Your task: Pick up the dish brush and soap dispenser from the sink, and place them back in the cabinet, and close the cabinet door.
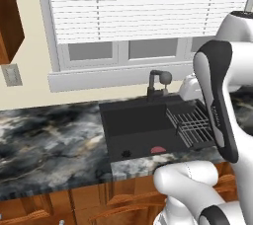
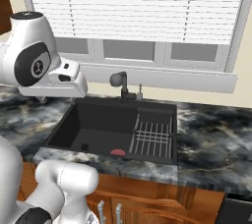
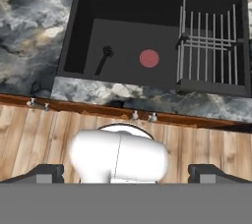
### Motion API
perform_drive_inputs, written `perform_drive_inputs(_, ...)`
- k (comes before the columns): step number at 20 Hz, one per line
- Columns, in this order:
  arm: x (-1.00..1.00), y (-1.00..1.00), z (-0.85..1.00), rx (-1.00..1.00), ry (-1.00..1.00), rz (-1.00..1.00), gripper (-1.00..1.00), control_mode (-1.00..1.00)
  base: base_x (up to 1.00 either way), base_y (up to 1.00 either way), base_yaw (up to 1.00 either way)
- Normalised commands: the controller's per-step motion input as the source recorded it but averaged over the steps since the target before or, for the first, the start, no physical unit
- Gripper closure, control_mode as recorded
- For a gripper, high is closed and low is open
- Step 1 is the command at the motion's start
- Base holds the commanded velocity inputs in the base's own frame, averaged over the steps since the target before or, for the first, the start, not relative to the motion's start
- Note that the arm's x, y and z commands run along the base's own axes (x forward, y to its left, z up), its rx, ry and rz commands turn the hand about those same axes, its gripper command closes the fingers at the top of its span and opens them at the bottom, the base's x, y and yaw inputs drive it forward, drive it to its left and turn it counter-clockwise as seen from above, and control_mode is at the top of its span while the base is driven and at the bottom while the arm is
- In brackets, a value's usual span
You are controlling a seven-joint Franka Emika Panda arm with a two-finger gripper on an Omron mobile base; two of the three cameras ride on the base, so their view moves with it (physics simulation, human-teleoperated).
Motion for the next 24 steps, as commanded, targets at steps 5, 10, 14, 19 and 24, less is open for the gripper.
perform_drive_inputs(5,0.30,0.16,0.00,0.00,0.00,0.00,-1.00,-1.00,0.00,0.00,0.00)
perform_drive_inputs(10,0.17,0.19,-0.05,0.00,0.01,0.00,-1.00,-1.00,0.00,0.00,0.00)
perform_drive_inputs(14,0.09,0.17,-0.06,0.00,0.02,0.00,-1.00,-1.00,0.00,0.00,0.00)
perform_drive_inputs(19,0.14,0.19,-0.08,0.00,0.02,0.00,-1.00,-1.00,0.00,0.00,0.00)
perform_drive_inputs(24,0.23,0.17,-0.07,0.00,0.00,0.00,-1.00,-1.00,0.00,0.00,0.00)
